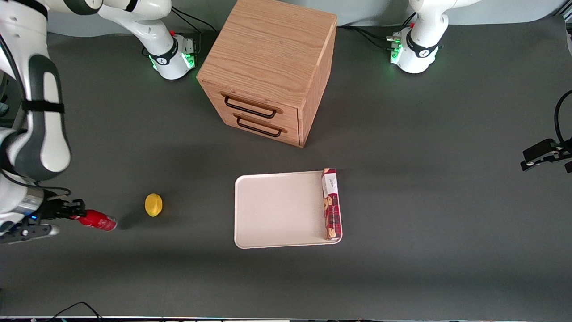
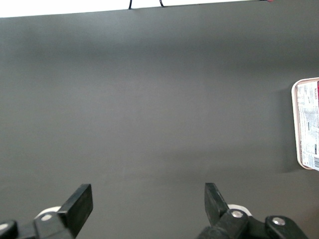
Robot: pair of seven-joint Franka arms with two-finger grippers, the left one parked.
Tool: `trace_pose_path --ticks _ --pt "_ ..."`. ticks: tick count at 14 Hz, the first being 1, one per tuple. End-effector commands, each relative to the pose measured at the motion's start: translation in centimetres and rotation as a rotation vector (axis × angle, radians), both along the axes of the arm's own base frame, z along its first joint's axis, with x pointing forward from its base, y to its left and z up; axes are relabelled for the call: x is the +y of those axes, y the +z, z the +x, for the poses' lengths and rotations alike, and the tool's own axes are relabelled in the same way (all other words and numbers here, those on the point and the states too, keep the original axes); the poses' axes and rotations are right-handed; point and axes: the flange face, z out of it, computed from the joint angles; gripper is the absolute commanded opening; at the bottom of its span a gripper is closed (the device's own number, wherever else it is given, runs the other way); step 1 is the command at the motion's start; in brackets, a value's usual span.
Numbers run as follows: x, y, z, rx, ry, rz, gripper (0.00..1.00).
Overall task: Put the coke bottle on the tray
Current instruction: 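Close the right gripper around the red bottle and lift it, then carry the red bottle over the white tray with the right gripper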
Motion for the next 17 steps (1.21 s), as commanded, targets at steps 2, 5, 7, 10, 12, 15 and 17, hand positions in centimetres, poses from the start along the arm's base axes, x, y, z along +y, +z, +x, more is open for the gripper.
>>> trace_pose_path --ticks 2,5,7,10,12,15,17 --pt "4.4 14.2 -2.4 0.008 0.009 0.042 0.00" --pt "14.0 18.0 -2.8 0.028 -0.071 0.061 0.00" --pt "22.6 17.3 -3.2 0.031 -0.172 0.035 0.00" --pt "32.6 12.9 -3.4 0.072 -0.357 0.040 0.00" --pt "37.6 9.4 -3.6 0.069 -0.449 0.016 0.00" --pt "42.0 3.1 -3.0 0.096 -0.572 0.043 0.00" --pt "44.4 -0.8 -3.5 0.055 -0.597 0.015 0.00"
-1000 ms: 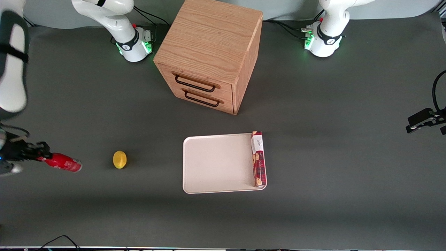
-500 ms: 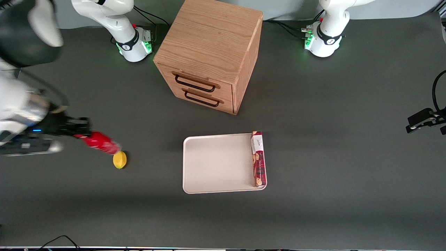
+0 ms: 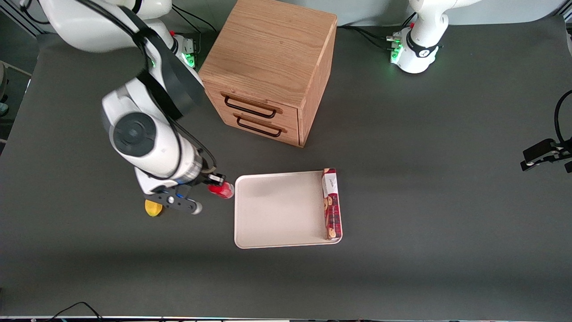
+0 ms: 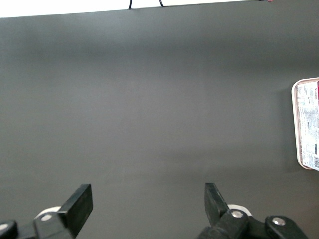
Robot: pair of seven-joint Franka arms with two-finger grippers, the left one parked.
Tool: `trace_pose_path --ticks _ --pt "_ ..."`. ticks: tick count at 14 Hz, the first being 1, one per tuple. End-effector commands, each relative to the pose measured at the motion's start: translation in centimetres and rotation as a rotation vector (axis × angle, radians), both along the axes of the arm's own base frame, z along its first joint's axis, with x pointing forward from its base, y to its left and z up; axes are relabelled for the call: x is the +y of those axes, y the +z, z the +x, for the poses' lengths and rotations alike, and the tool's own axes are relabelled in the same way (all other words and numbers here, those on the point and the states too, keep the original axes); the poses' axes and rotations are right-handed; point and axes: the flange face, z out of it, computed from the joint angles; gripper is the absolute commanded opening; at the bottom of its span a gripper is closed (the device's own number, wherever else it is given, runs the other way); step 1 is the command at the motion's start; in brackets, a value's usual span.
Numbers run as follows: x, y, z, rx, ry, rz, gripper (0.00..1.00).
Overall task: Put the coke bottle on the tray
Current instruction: 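Carry the red bottle over the white tray with the right gripper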
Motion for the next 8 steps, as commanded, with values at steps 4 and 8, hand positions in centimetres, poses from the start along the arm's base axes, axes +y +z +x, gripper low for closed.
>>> trace_pose_path --ticks 4,8 --pt "4.0 -8.6 -0.6 -0.065 -0.126 -0.017 0.00" --pt "4.9 -10.7 -1.4 -0.067 -0.131 -0.050 0.81"
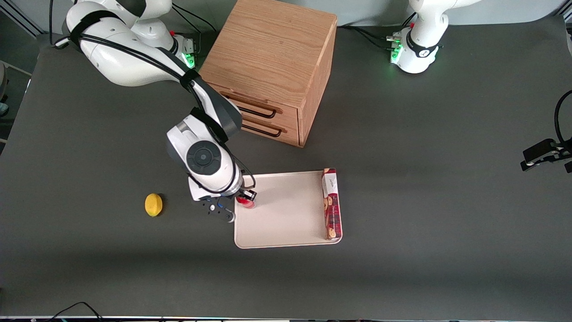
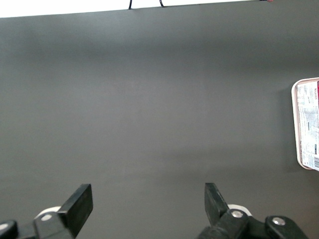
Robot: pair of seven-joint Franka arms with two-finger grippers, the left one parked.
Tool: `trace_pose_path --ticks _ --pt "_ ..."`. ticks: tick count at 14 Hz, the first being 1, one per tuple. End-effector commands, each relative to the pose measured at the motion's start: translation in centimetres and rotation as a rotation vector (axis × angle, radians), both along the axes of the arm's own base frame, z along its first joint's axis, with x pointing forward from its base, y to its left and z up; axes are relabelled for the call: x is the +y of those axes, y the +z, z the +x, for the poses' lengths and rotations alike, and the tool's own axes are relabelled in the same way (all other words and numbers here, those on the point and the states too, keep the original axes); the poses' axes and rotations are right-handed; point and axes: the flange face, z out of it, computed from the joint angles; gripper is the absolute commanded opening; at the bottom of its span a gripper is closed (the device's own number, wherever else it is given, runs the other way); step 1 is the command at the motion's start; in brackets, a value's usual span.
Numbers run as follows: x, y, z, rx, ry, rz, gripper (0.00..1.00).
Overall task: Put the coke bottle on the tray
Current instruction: 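Lower the bottle onto the tray and open the right gripper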
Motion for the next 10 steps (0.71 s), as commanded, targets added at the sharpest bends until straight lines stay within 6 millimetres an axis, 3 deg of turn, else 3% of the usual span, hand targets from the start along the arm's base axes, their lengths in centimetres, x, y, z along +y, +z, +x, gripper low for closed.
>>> trace_pose_path --ticks 1,3,5,6,7,10 --pt "0.2 1.0 -0.1 -0.034 -0.020 -0.010 1.00" --pt "-0.4 4.2 0.4 -0.060 -0.023 -0.004 1.00" --pt "-1.1 9.9 -0.1 -0.073 0.000 -0.017 1.00" --pt "-2.1 13.8 -0.8 -0.084 0.056 -0.046 1.00" --pt "-3.6 17.4 -1.5 -0.088 0.122 -0.079 1.00" --pt "-11.8 27.3 -3.7 -0.017 0.253 -0.058 1.00"
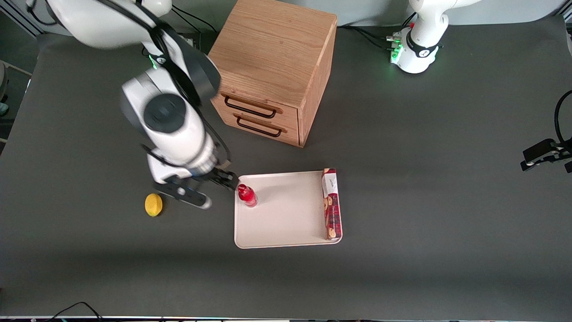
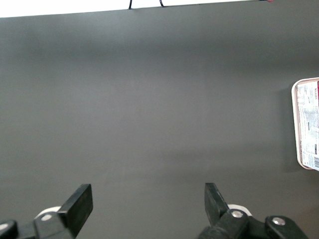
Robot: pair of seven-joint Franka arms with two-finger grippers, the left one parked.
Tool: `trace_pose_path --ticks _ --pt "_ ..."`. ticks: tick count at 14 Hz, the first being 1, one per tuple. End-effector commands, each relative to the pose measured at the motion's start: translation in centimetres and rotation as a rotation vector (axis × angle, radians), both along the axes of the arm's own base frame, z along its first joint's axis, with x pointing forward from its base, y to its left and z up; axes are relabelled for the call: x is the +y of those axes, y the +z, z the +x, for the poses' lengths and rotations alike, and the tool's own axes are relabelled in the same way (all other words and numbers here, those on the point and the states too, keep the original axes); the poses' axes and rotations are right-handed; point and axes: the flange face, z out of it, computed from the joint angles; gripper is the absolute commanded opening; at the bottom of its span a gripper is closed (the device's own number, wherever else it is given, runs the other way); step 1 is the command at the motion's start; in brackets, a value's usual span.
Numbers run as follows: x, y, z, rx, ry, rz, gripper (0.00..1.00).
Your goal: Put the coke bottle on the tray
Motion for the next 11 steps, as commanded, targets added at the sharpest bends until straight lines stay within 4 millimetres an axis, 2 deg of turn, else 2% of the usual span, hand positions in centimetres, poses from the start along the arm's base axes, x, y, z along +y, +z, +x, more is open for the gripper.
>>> trace_pose_path --ticks 1,2,4,5,6,8,11 --pt "-10.0 8.7 -2.8 0.087 0.074 0.029 1.00" --pt "-14.5 10.7 -3.6 0.112 0.111 0.050 1.00" --pt "-21.7 9.8 -4.8 0.166 0.200 0.040 1.00" --pt "-24.1 9.1 -5.0 0.165 0.206 0.038 1.00" --pt "-25.3 8.3 -5.4 0.161 0.208 0.035 1.00" --pt "-26.0 7.1 -5.6 0.148 0.200 0.070 1.00" --pt "-26.7 7.6 -5.0 0.131 0.164 0.137 1.00"
